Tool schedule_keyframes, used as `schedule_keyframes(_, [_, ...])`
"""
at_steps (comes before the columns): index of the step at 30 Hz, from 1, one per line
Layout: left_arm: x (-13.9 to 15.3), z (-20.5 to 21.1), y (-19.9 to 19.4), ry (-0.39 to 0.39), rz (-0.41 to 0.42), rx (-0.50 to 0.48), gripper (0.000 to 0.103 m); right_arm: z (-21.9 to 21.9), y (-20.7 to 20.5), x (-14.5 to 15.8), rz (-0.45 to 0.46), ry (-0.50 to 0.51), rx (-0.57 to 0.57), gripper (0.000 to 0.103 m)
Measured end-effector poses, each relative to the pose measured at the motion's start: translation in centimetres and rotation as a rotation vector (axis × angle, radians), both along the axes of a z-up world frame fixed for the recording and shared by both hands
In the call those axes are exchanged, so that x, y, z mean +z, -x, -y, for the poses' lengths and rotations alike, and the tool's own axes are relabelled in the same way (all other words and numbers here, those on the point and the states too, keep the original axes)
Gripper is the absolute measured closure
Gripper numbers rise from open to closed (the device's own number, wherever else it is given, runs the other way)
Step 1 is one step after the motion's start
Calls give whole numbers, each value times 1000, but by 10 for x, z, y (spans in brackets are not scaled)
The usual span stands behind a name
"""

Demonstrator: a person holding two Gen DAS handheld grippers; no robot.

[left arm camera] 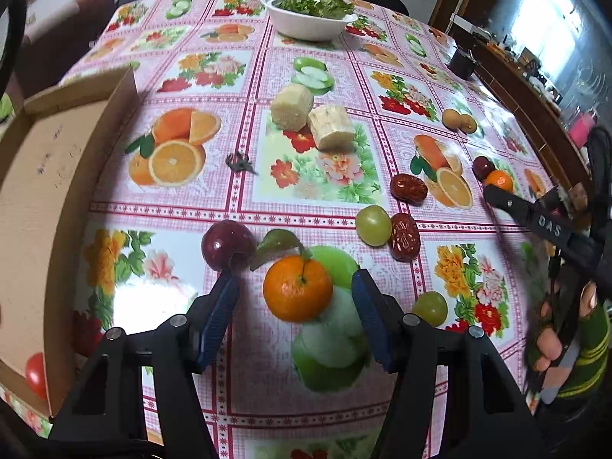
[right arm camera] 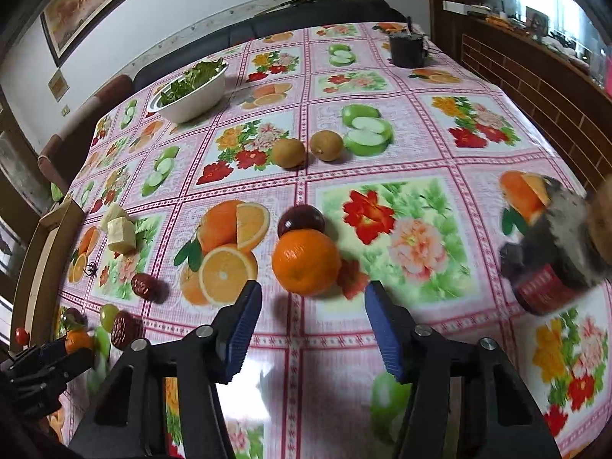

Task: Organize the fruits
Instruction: 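Grasp a mandarin orange with the left tool while the right tool grasps another orange, then carry the orange in the left tool to the tray while the right tool carries its orange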

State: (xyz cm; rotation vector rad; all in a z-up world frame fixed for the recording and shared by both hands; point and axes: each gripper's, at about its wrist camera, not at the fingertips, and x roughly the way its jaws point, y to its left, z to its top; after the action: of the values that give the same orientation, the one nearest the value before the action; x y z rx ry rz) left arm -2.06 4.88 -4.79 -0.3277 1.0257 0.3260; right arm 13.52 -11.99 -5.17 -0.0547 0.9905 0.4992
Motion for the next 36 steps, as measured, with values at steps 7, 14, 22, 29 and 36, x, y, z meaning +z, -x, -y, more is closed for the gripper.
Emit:
schedule_keyframes(7, [3,0,4,-22,18,-35,72,-8,-6,0,17,15,5,65])
schedule_keyframes(14, [14,-2,23,13,53,-41,72,-4,26,20,6,-75,44,66])
schedule_keyframes(22, [28,-5,48,28,91,-33,72,-28,69,44,12,-127,140,66])
schedule_keyframes(29, [45,-14,69,14,126,-17,72,-60,103,69,-5,-184,244,66])
schedule_keyframes(36, [63,-39,84,-48,147,22,72,-103,141,129,7,-304,353,66])
